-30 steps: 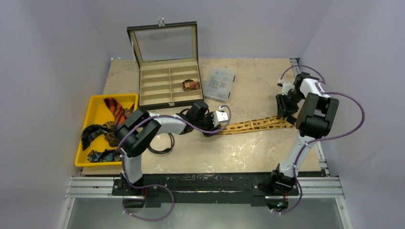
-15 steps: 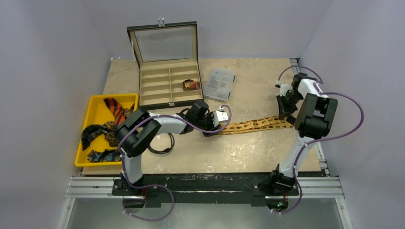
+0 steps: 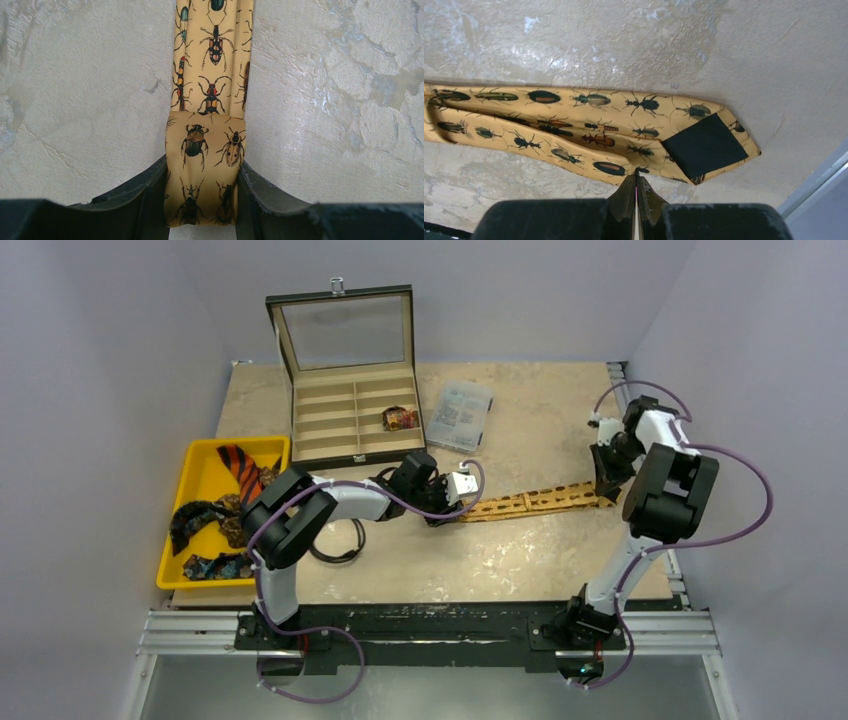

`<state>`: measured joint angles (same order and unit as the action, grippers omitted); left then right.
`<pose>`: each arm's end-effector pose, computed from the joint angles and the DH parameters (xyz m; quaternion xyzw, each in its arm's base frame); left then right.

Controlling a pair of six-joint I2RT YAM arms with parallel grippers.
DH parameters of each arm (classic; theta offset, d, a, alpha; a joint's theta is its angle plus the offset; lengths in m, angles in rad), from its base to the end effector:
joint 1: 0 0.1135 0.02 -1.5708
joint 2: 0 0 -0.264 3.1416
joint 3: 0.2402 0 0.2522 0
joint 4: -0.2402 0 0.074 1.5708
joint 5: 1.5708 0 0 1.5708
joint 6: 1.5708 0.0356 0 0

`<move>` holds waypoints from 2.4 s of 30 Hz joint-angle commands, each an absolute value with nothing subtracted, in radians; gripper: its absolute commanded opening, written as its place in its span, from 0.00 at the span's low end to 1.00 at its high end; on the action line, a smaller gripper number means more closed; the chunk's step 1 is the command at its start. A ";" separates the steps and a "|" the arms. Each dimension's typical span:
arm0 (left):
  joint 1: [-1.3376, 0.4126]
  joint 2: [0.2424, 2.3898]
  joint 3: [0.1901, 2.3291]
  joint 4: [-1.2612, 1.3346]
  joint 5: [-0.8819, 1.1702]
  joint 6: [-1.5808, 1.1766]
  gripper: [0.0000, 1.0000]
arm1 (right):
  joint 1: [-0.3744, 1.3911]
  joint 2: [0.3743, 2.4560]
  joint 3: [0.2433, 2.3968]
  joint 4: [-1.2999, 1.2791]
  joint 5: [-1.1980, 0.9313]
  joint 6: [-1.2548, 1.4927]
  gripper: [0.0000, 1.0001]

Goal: Roll the ties
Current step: Roll the tie at the center of the board.

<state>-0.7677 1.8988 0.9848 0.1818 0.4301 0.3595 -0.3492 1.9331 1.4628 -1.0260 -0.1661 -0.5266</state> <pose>0.2640 -0.2754 0.1350 0.5502 0.7079 -0.2715 0.3500 0.3471 -0.1201 0.1940 -0.0913 0.9917 0.0593 0.0688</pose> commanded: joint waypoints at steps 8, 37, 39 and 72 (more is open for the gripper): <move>-0.757 1.964 0.940 0.002 0.335 0.398 0.17 | -0.349 1.978 1.521 -0.897 -0.150 -0.494 0.05; -0.758 1.968 0.934 0.014 0.334 0.401 0.17 | -0.097 1.728 1.216 -0.662 -0.986 0.060 0.65; -0.759 1.971 0.934 0.015 0.334 0.400 0.17 | -0.035 1.722 1.169 -0.593 -0.978 0.112 0.62; -0.764 1.982 0.942 0.003 0.340 0.396 0.18 | 0.255 1.897 1.078 -0.348 -0.934 0.183 0.44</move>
<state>-0.7681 1.9007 0.9863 0.1787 0.4316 0.3599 0.2470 1.9121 1.0523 -0.3733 -0.9161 0.1844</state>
